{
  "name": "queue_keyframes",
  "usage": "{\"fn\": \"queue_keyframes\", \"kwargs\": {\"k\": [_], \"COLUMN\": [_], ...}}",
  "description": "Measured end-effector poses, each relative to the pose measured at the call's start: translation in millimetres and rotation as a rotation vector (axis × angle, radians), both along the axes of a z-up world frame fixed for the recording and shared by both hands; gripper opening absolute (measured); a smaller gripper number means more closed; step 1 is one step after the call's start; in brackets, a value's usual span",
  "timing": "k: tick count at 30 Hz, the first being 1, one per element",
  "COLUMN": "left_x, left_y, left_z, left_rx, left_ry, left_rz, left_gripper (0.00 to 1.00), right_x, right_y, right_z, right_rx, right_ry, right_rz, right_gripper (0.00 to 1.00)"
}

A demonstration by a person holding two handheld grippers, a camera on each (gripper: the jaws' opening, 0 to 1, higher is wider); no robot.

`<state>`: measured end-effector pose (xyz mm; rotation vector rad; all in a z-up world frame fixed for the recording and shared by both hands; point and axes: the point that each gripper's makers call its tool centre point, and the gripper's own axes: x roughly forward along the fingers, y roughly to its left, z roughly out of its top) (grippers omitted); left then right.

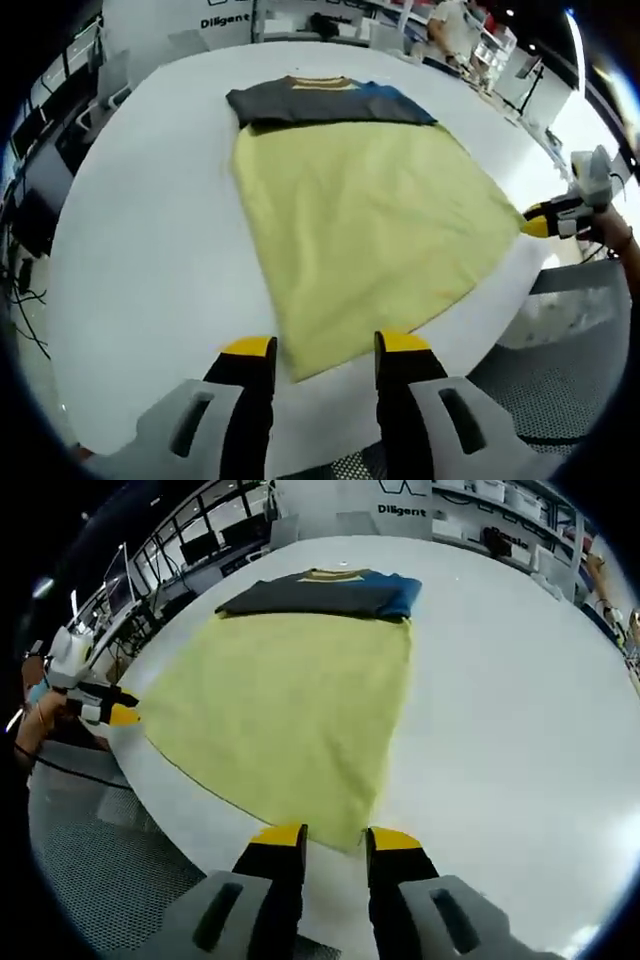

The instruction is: Fold the garment on the visible template until the final outline fits inside the template.

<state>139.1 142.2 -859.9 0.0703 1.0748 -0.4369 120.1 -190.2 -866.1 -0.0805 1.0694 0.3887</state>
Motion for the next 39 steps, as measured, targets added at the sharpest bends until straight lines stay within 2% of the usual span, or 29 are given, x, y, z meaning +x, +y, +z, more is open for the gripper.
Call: {"fn": "queue_keyframes", "kwargs": {"k": [5, 10, 16, 18, 21, 28, 32, 34, 39], "left_x": [-4.4, -4.9, -6.8, -6.6, -6.9, -10.8, -16.7, -20.6, -30.5], "left_y": [3, 3, 11, 9, 11, 12, 12, 13, 12], "left_z": [-1.3, -1.8, -5.9, -3.8, -4.4, -2.3, -5.1, -6.4, -6.2], "left_rx": [0.021, 0.029, 0.077, 0.073, 0.073, 0.067, 0.074, 0.087, 0.061], "left_ry": [0.033, 0.041, 0.058, 0.043, 0.045, 0.056, 0.076, 0.082, 0.113], "left_rz": [0.001, -0.003, -0.002, -0.009, -0.001, -0.015, -0.033, -0.044, -0.034], "left_gripper": [0.29, 0.26, 0.03, 0.03, 0.02, 0.02, 0.02, 0.02, 0.02], "right_x": [3, 4, 3, 3, 1, -1, -14, -17, -26], "right_y": [-5, -7, -7, -6, -6, -7, -7, -7, -10], "right_z": [-3.7, -4.1, -4.3, -4.0, -3.8, -1.8, -3.4, -3.8, -4.1], "right_rx": [-0.042, -0.043, -0.050, -0.049, -0.061, -0.054, -0.053, -0.055, -0.064], "right_ry": [-0.003, 0.001, -0.005, -0.004, -0.008, 0.005, 0.077, 0.088, 0.124], "right_rz": [0.012, -0.002, 0.006, 0.007, 0.036, 0.034, 0.046, 0.044, 0.044], "right_gripper": [0.03, 0.00, 0.00, 0.00, 0.00, 0.00, 0.00, 0.00, 0.00]}}
